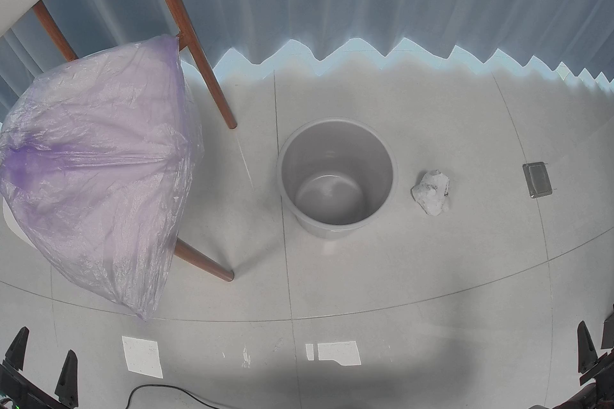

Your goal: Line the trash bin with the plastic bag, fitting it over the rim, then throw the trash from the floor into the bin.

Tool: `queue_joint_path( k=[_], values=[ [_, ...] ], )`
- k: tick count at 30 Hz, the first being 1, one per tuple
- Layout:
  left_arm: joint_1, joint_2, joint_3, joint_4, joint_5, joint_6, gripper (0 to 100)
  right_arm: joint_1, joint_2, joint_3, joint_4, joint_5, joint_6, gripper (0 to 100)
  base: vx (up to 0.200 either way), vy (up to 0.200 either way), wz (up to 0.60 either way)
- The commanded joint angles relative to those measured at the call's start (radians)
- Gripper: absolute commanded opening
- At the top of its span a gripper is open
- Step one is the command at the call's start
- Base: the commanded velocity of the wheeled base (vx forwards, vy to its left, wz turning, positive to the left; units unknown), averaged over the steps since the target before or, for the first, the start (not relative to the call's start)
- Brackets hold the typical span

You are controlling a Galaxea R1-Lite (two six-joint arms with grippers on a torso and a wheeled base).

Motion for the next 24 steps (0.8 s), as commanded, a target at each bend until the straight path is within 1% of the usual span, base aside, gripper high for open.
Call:
queue_joint_path(
  k=[1,3,5,8,11,13,14,15,16,19,21,24],
  values=[
    [0.000,-0.016,0.018,-0.001,0.001,0.000,100,0.001,-0.015,0.018,0.000,0.000,0.000,100,0.000,0.000,0.00],
    [0.000,-0.016,0.018,-0.032,0.001,0.002,100,0.001,-0.015,0.018,0.000,0.000,0.000,100,0.000,0.000,0.00],
    [0.000,-0.016,0.018,-0.139,-0.010,0.020,100,0.000,-0.015,0.018,0.000,0.000,0.000,100,0.000,0.000,0.00],
    [0.000,-0.016,0.018,-0.164,-0.018,0.026,100,0.000,-0.015,0.018,0.000,0.000,0.000,100,0.000,0.000,0.00],
    [0.000,-0.016,0.018,-0.153,-0.022,0.048,100,0.000,-0.015,0.018,0.000,0.000,0.000,100,0.000,0.000,0.00],
    [0.000,-0.016,0.018,-0.147,-0.044,0.071,100,0.001,-0.015,0.018,0.000,0.000,0.000,100,0.000,0.000,0.00],
    [0.000,-0.016,0.018,-0.125,-0.079,0.089,100,0.001,-0.015,0.018,-0.002,0.000,0.000,100,0.000,0.000,0.00],
    [0.000,-0.016,0.008,-0.096,-0.098,0.109,100,0.001,-0.017,0.018,-0.002,0.000,0.000,100,0.000,0.000,0.00],
    [0.000,-0.016,-0.004,-0.084,-0.099,0.115,100,0.000,-0.015,0.018,-0.002,0.000,0.000,100,0.000,0.000,0.00],
    [-0.006,-0.005,-0.088,-0.030,-0.104,0.114,100,0.001,-0.015,0.018,-0.002,0.000,0.000,100,0.000,0.000,0.00],
    [-0.018,0.050,-0.142,0.007,-0.110,0.114,100,0.001,-0.015,0.018,-0.002,0.000,0.000,100,0.000,0.000,0.00],
    [-0.048,0.131,-0.200,0.013,-0.153,0.112,100,0.001,-0.015,0.018,0.000,0.000,0.000,100,0.000,0.000,0.00]
  ],
)
